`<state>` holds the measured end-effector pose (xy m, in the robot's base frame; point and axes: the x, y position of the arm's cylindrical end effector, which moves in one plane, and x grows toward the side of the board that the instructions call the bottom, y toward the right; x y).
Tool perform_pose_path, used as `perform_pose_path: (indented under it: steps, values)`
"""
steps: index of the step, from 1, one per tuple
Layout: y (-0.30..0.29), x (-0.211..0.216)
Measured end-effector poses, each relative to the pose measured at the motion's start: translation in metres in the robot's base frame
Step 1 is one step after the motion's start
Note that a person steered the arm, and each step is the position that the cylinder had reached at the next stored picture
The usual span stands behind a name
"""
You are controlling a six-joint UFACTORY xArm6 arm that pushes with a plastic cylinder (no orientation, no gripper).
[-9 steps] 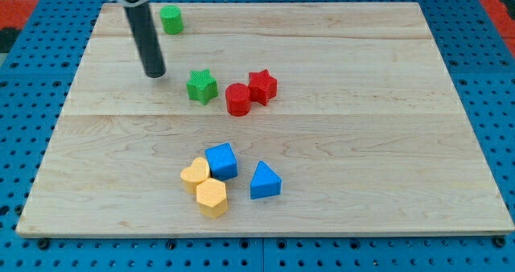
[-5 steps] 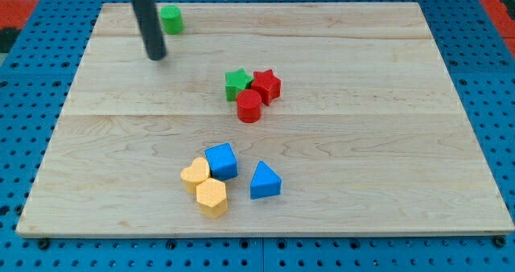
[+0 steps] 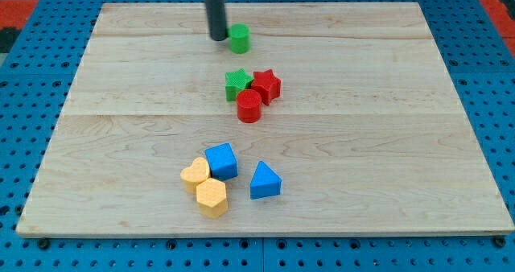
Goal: Slide the green circle left side of the green star
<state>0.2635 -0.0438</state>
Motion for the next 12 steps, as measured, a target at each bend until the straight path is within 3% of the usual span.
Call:
perform_pose_path:
  steps: [1, 2, 3, 5, 7, 8, 9, 10, 11, 12]
  values:
    - [0.007, -0.03]
    - [0.055, 0.012]
    - [0.027, 0.033]
    - [0.081, 0.052]
    - [-0.039, 0.054]
    - [-0.045, 0.054]
    - [0.02, 0.054]
    - [0.038, 0.059]
    - [-0.033, 0.067]
    - [-0.058, 0.086]
